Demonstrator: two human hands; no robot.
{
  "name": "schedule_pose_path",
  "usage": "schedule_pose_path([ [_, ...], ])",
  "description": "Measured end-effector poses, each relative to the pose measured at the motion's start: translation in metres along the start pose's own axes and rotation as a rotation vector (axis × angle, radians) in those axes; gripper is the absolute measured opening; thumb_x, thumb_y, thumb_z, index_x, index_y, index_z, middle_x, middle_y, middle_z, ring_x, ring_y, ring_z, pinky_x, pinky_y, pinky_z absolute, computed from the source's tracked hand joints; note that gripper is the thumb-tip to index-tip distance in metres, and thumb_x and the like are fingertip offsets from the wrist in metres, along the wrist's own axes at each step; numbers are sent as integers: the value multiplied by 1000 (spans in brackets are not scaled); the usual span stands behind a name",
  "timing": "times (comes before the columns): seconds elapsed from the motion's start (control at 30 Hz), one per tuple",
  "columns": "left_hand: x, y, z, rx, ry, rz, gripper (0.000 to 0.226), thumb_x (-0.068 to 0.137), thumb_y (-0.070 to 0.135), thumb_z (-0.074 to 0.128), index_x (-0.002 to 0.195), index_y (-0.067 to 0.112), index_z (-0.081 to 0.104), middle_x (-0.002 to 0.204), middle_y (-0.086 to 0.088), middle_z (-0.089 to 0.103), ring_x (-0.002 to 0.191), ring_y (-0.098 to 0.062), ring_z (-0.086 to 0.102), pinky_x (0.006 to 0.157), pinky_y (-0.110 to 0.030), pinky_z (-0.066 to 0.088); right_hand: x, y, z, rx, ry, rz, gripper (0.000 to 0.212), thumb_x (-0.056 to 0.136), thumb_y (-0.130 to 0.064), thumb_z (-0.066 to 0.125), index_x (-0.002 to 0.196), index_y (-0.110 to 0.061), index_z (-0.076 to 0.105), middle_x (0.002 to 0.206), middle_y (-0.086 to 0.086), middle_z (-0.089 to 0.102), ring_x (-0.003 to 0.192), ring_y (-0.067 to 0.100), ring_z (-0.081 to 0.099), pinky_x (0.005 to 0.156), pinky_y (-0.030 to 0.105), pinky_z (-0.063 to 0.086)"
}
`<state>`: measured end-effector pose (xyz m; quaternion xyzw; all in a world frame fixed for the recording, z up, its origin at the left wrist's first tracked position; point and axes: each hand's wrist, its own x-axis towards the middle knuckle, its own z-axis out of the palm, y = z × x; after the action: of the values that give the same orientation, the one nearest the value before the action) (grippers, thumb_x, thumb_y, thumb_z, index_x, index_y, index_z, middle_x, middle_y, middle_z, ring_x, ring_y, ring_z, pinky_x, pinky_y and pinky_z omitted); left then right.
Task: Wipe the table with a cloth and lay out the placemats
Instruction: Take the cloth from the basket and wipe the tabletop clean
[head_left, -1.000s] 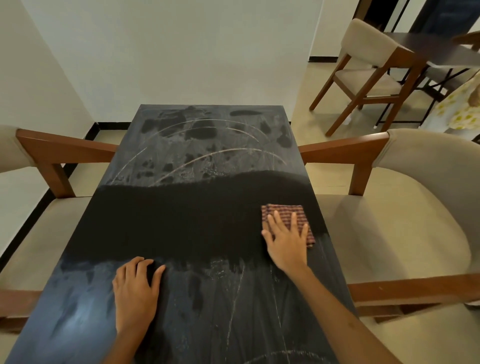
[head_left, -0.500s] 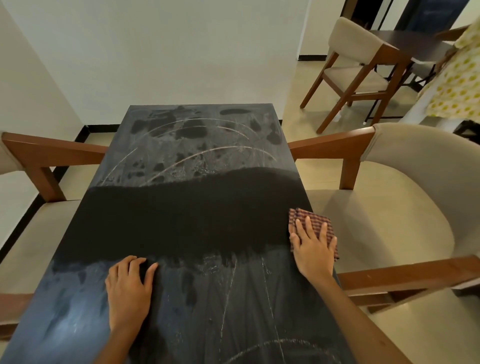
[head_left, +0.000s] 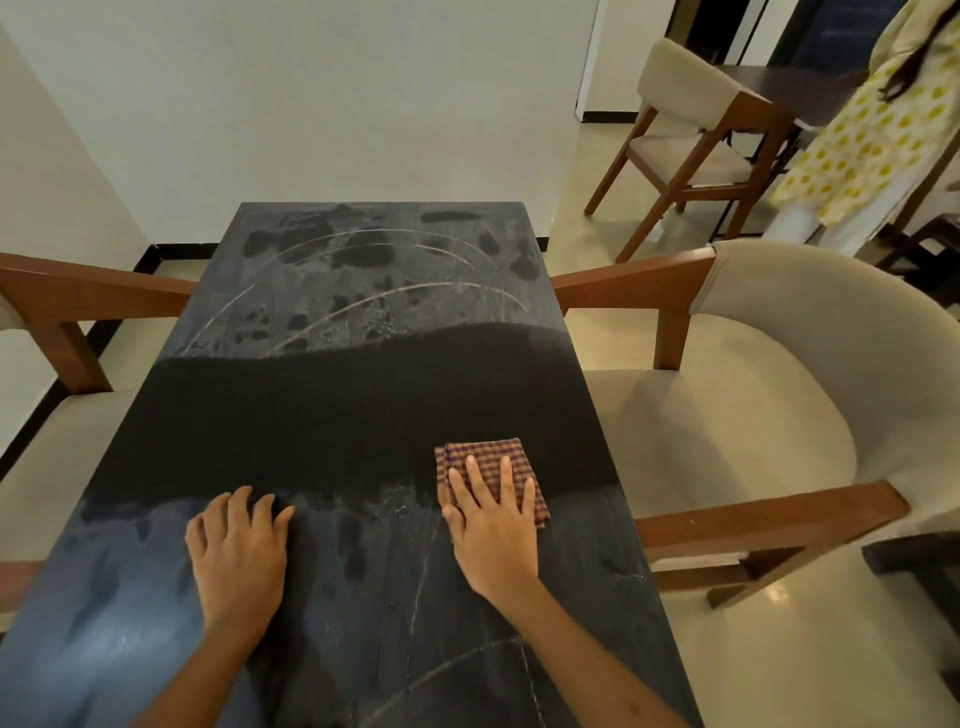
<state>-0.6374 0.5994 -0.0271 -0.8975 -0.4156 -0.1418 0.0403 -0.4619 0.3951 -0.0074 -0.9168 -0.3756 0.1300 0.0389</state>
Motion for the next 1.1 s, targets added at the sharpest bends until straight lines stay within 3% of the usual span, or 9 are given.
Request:
schedule_pose_path([
  [0.13,-26,13,-5,-126,-60,-15,37,96,32,54,112,1,66,124,-23,57,115,-43,48,98,-57,39,-6,33,-9,-9,59,99,61,95,-53,-2,153,-36,6,163,-2,0,148,36,-7,118,57,-2],
  [0.2,-43,17,-7,-198,-115,21,52,94,45,40,114,5,66,126,-19,56,117,-39,48,98,-55,42,-16,59,-8,4,53,214,55,100,-51,3,153,-36,2,162,-2,-2,148,36,-8,118,56,-1],
  [0.4,-80,20,-23,-264,-211,68,78,94,62,11,123,11,61,134,-12,52,125,-30,43,103,-50,40,-54,97,-7,59,52,432,55,102,-50,15,154,-34,9,163,-1,4,149,35,-2,118,56,4],
  [0.6,-100,9,-22,-276,-279,80,76,94,63,11,128,13,58,141,-9,49,134,-26,37,108,-47,36,-40,20,3,38,38,227,65,94,-51,-2,153,-32,15,161,-4,10,148,37,0,116,60,1],
  [0.77,-101,8,-22,-306,-286,73,77,94,63,11,129,13,58,142,-7,48,136,-25,35,112,-45,32,-52,-63,24,55,54,36,50,96,-46,31,138,-29,52,145,-1,49,138,39,37,107,63,31],
  [0.87,-102,8,-22,-320,-282,71,77,93,63,12,130,13,57,142,-8,47,136,-25,34,113,-44,30,-58,-54,27,9,27,-15,51,97,-48,27,142,-32,46,149,-1,44,140,40,32,111,62,27],
  [0.93,-102,7,-22,-324,-276,81,72,94,60,17,129,12,57,142,-8,47,136,-24,34,113,-43,29,-61,-30,20,-20,8,11,56,98,-51,15,149,-34,31,157,-3,27,145,41,16,116,60,12],
  [1.0,-103,7,-23,-319,-274,90,68,93,57,22,130,12,56,143,-8,47,137,-25,34,114,-44,28,-67,2,16,-41,20,108,62,94,-53,0,152,-35,14,161,-5,10,147,40,1,117,58,0],
  [1.1,-104,7,-22,-306,-265,99,67,93,57,23,130,11,56,142,-9,47,136,-26,34,114,-45,28,-87,52,12,-38,61,294,63,94,-53,-5,153,-35,5,162,-5,3,148,39,-4,118,56,0],
])
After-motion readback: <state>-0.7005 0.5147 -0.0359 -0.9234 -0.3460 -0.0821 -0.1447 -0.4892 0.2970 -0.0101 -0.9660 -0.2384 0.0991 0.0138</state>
